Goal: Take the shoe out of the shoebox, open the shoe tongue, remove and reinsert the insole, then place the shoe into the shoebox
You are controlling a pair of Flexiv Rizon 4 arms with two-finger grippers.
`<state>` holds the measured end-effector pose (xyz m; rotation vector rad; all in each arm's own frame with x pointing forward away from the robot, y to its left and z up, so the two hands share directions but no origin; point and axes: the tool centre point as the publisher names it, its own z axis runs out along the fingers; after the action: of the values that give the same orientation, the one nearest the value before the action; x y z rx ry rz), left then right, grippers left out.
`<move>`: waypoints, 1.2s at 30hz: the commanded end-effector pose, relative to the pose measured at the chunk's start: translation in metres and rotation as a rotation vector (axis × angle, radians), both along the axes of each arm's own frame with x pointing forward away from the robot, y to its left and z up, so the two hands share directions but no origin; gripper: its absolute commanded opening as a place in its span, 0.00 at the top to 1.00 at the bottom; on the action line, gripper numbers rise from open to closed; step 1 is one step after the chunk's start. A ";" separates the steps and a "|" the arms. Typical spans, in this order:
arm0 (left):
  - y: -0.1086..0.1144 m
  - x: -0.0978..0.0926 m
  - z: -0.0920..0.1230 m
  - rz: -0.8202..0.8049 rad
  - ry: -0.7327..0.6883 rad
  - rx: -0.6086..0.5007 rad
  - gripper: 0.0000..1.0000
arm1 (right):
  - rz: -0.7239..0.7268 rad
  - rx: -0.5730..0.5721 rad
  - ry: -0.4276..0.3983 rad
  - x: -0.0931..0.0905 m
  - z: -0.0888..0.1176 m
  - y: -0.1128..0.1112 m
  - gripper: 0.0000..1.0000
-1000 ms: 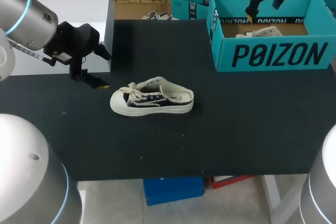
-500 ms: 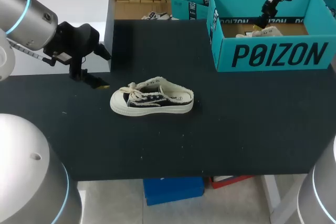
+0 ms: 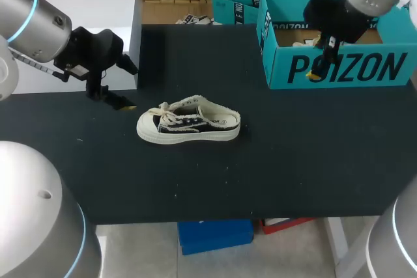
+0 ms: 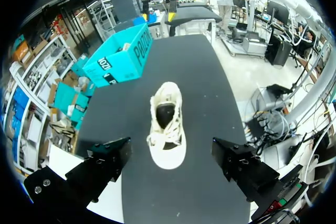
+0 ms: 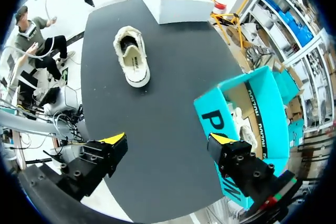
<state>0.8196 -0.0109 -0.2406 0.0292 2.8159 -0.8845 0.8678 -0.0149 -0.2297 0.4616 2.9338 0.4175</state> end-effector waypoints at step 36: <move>0.000 -0.001 -0.001 -0.001 -0.004 -0.002 0.00 | 0.304 0.500 -0.095 -0.047 -0.029 0.072 0.00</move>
<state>0.8196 -0.0109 -0.2406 0.0293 2.8160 -0.8846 0.8205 0.0558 -0.2588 0.0338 2.7879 1.1897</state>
